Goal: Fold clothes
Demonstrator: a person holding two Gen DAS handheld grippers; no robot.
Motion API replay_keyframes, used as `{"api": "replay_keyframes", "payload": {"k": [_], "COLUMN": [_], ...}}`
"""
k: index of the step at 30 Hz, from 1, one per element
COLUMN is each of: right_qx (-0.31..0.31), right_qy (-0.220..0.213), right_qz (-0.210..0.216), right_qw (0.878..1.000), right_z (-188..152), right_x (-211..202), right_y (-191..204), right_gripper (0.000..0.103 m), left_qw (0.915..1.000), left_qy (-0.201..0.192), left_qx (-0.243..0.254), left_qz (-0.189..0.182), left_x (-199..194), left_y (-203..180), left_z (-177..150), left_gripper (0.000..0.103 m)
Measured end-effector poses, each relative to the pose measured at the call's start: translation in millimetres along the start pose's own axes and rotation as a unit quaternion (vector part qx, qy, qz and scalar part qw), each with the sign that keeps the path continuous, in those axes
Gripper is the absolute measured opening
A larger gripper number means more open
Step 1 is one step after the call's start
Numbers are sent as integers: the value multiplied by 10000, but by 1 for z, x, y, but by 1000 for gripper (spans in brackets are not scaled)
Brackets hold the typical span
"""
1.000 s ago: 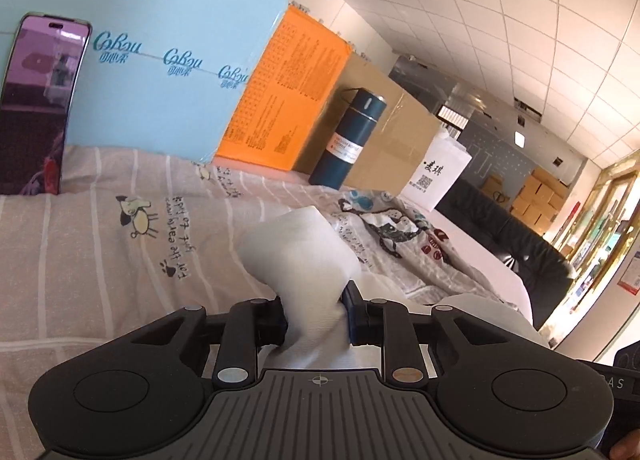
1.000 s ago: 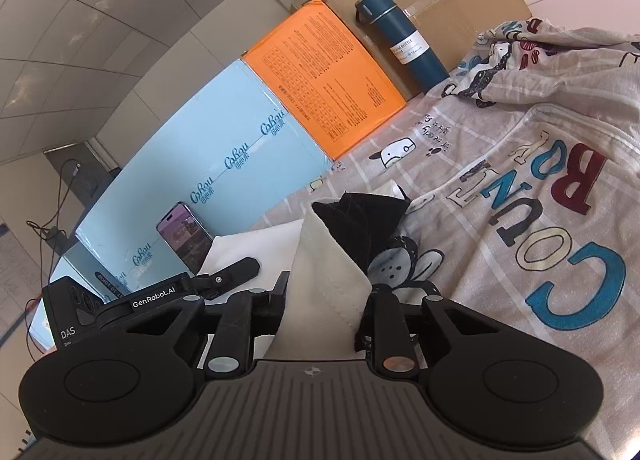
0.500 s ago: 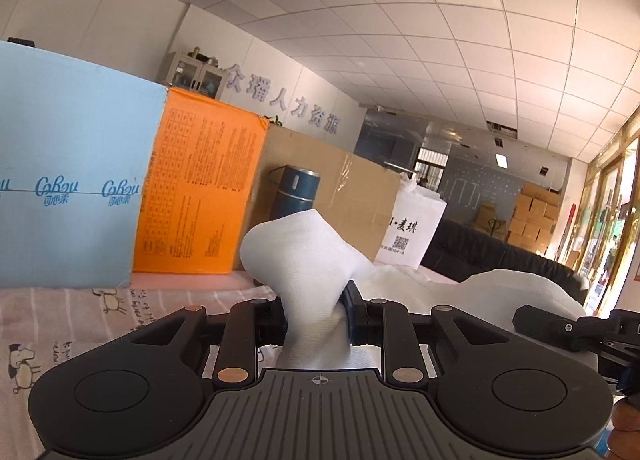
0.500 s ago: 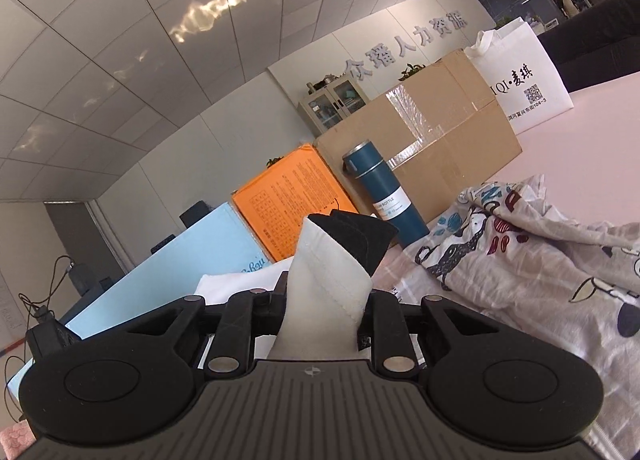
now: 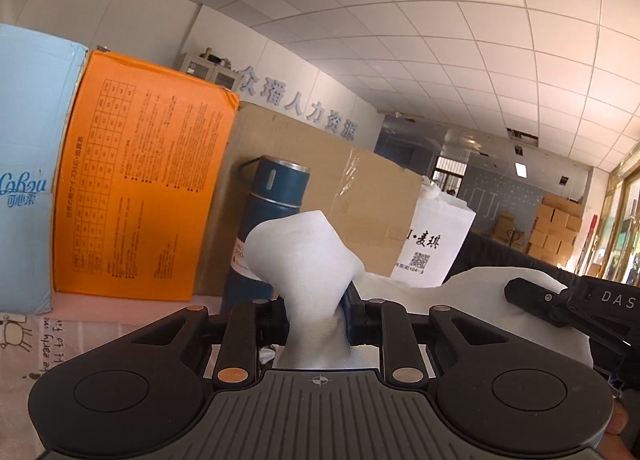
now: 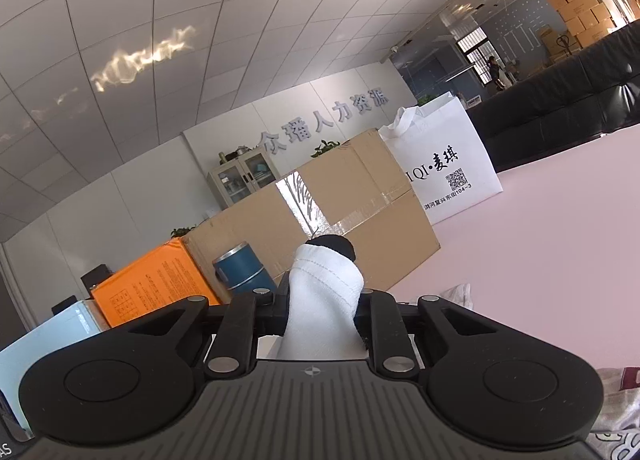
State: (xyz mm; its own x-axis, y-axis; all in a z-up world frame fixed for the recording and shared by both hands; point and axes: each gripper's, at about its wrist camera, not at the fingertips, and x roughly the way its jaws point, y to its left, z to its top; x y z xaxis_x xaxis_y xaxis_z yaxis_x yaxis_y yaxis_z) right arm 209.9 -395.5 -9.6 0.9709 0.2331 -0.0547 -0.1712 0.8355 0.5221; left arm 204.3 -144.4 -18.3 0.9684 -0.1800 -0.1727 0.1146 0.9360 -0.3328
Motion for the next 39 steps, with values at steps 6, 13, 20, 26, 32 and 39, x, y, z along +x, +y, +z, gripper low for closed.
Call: {"api": "replay_keyframes", "payload": {"k": [6, 13, 20, 26, 32, 39], "right_qx": [59, 57, -291, -588, -427, -125], "right_qy": [-77, 136, 459, 735, 823, 856], "right_qz": [-367, -900, -1505, -2016, -2175, -2265], "right_qw": [9993, 9958, 9871, 9749, 9716, 9702], "right_z": [-14, -26, -41, -53, -56, -57], "right_x": [36, 53, 65, 75, 76, 76], "right_y": [-33, -53, -57, -60, -68, -77], "right_gripper": [16, 15, 16, 24, 46, 68], "left_qw": [9993, 9952, 9907, 9857, 9786, 9823], "left_qy": [183, 782, 1014, 1479, 1627, 1508], "left_qx": [-306, -546, -582, -166, 871, 833], "left_qz": [-119, 209, 699, 793, 913, 739], "left_x": [50, 92, 83, 57, 48, 25], "left_y": [10, 25, 29, 22, 9, 15], "left_z": [-15, -39, -40, -40, -54, -41], "left_gripper": [20, 23, 88, 96, 100, 100]}}
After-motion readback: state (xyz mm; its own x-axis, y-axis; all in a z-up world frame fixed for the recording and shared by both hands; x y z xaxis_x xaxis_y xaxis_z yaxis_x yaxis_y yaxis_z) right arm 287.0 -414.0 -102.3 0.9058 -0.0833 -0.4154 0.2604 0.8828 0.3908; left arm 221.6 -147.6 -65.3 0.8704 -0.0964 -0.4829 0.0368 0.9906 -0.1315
